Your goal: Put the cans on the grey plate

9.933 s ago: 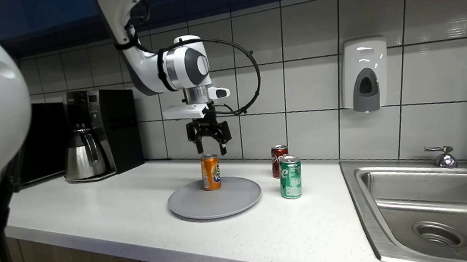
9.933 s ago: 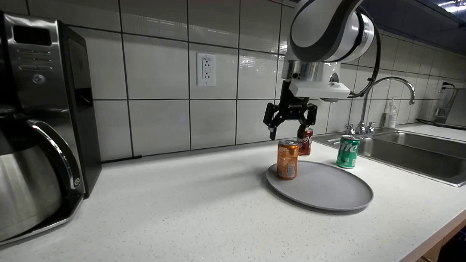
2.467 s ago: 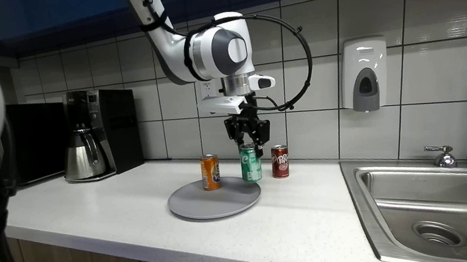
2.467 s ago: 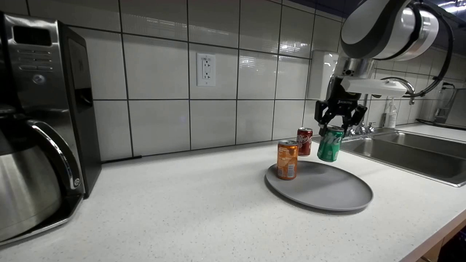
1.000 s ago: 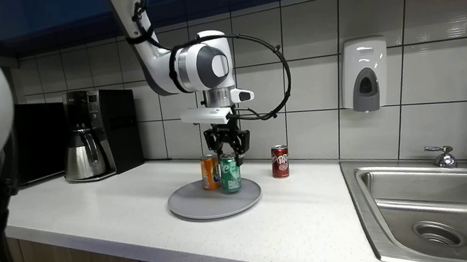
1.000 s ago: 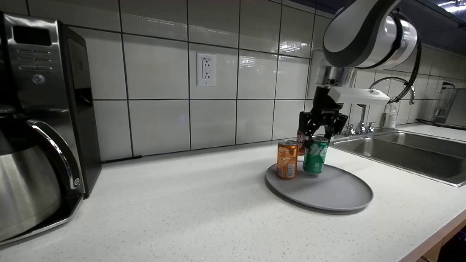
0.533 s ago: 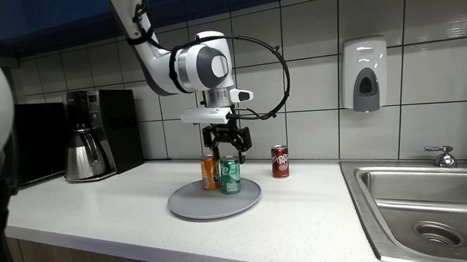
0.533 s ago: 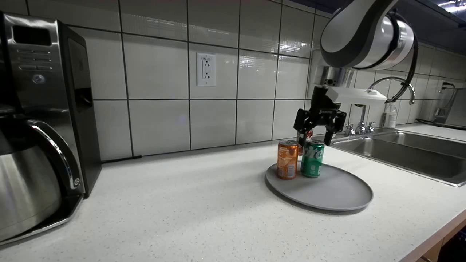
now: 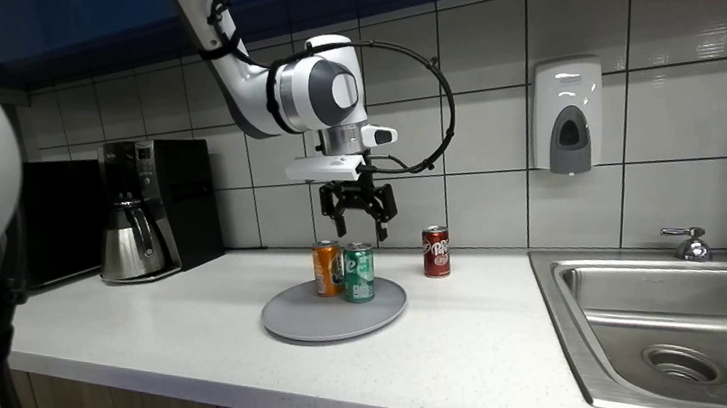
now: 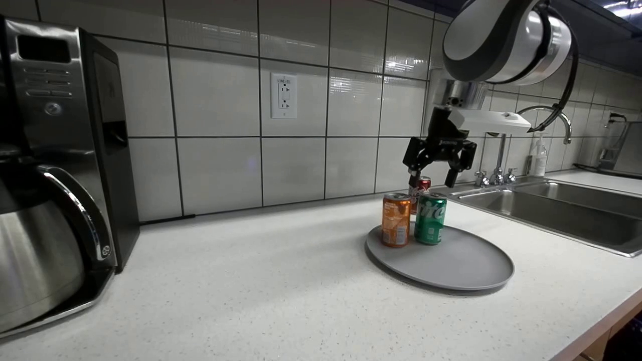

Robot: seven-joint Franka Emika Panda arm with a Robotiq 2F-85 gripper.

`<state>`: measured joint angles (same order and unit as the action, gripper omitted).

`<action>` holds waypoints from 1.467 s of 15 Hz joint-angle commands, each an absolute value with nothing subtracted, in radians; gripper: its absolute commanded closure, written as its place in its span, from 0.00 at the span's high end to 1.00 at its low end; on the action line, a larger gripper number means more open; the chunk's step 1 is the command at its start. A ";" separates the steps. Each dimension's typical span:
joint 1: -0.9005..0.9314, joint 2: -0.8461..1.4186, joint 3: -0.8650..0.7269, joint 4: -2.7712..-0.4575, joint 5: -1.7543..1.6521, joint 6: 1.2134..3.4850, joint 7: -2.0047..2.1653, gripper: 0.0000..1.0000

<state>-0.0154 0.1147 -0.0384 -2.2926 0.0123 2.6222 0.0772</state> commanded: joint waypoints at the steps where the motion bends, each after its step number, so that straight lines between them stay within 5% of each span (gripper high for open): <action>1: -0.033 0.095 -0.048 -2.270 0.012 2.590 0.050 1.00; 22: -0.095 0.335 -0.089 -1.918 0.032 2.437 0.050 1.00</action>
<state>-0.0798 0.2833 -0.0944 -2.0057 0.0138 2.5007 0.0765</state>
